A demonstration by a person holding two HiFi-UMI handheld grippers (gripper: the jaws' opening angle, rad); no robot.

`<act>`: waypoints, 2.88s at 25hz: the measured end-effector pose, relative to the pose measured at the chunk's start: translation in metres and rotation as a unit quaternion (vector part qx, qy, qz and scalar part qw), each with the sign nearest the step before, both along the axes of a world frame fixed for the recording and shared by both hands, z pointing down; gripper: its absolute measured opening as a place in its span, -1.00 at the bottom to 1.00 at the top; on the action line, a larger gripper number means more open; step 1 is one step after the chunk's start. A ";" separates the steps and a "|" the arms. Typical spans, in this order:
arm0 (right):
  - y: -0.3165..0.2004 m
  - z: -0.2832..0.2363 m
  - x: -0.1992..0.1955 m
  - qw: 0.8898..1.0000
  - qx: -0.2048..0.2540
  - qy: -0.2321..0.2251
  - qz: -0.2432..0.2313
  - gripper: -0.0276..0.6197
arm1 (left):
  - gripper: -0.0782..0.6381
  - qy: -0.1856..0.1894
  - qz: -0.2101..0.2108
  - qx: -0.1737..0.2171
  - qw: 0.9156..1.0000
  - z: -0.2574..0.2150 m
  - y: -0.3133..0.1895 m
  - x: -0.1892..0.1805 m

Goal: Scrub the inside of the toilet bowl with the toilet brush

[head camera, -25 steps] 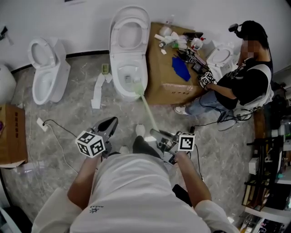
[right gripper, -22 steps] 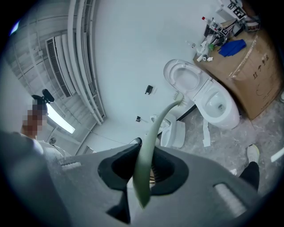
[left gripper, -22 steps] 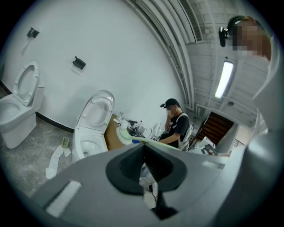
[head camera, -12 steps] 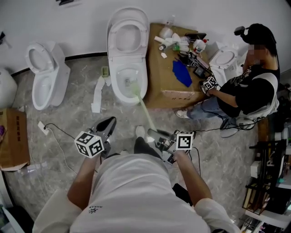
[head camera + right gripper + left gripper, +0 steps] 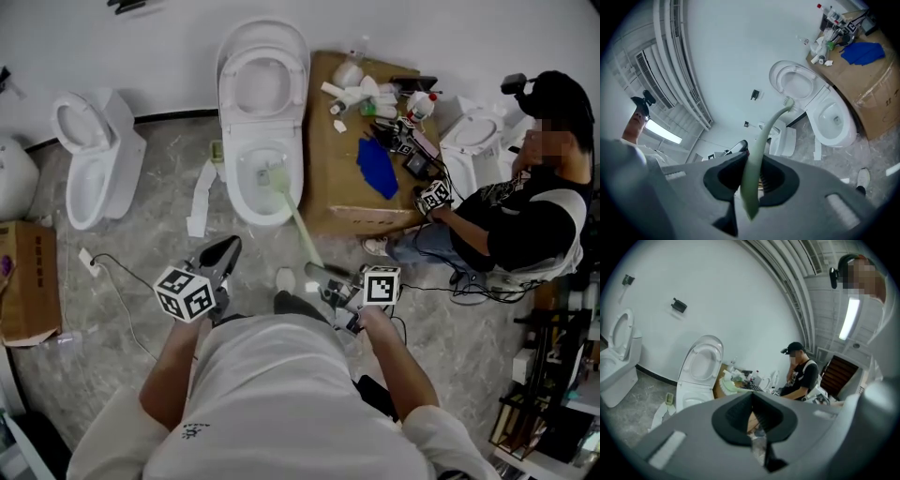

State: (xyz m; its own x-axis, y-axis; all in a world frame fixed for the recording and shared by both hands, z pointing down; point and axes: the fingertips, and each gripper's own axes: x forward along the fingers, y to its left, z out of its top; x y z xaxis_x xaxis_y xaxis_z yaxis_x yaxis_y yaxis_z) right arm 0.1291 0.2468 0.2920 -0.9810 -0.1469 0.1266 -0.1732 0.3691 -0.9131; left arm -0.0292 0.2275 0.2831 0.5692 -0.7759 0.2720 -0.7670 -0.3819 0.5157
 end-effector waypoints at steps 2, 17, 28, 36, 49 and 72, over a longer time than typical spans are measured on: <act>-0.013 0.003 0.003 1.000 -0.005 0.003 -0.008 -0.71 | -0.81 -0.001 -0.004 -0.003 1.000 0.001 -0.013 0.006; -0.089 0.040 0.036 0.997 -0.049 0.008 -0.057 -0.71 | -0.81 -0.009 -0.035 -0.023 0.999 0.015 -0.097 0.042; -0.113 0.057 0.030 0.994 -0.073 0.022 -0.076 -0.71 | -0.81 -0.018 -0.077 -0.043 0.996 0.028 -0.114 0.008; -0.137 0.077 0.011 0.993 -0.090 0.040 -0.070 -0.71 | -0.81 -0.025 -0.055 -0.052 0.997 0.037 -0.145 -0.008; -0.205 0.145 -0.069 0.988 -0.149 0.051 0.006 -0.72 | -0.81 -0.023 0.034 -0.064 0.997 0.075 -0.217 -0.029; -0.277 0.354 -0.146 0.945 -0.289 0.089 0.124 -0.72 | -0.81 -0.008 0.056 -0.093 0.994 0.186 -0.298 -0.082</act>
